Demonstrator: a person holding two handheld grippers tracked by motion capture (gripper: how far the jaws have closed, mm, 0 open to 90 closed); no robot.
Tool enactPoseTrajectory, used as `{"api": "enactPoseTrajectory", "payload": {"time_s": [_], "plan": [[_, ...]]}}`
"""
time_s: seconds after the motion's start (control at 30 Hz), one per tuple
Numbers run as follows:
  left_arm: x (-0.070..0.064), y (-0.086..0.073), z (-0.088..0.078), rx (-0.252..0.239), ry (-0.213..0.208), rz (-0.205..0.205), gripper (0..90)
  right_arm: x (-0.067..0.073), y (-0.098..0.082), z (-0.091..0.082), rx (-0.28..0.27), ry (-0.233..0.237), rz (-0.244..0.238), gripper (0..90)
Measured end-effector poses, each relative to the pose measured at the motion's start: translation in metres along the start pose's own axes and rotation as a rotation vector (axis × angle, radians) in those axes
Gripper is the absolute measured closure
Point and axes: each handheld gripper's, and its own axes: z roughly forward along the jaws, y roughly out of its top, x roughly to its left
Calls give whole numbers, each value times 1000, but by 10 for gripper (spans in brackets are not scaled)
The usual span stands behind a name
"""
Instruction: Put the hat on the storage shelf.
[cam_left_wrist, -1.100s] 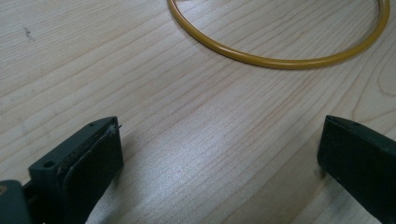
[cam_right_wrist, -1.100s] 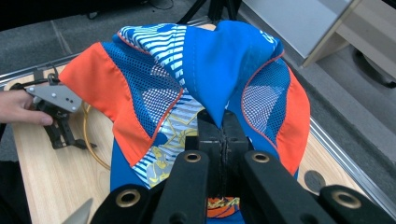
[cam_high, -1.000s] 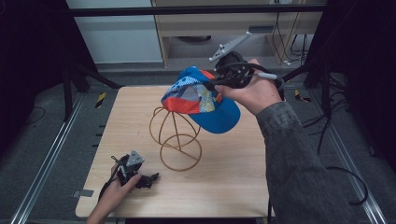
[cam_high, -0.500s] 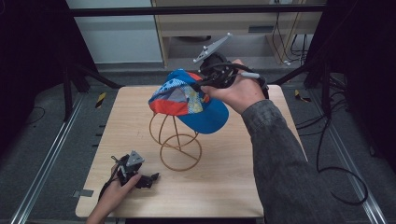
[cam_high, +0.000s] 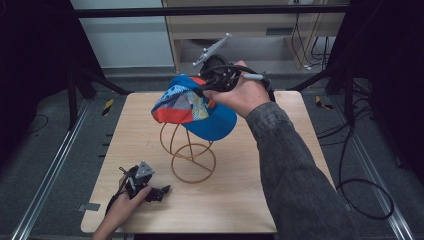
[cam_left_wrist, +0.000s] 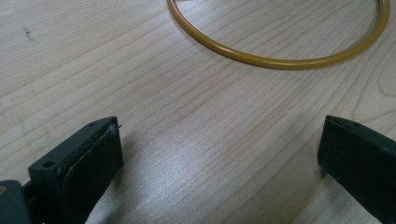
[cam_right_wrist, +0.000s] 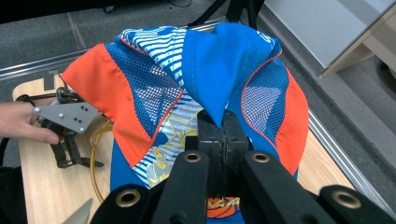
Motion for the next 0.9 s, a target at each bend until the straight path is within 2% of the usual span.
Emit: {"api": "enactPoseTrajectory", "payload": {"time_s": [0.6,0.9], "plan": [[0,0,0,-1,-1,-2,0,9,13,32,43,42,-31,900],[0,0,0,0,1,-1,0,11,15,39,50,56,-34,900]]}}
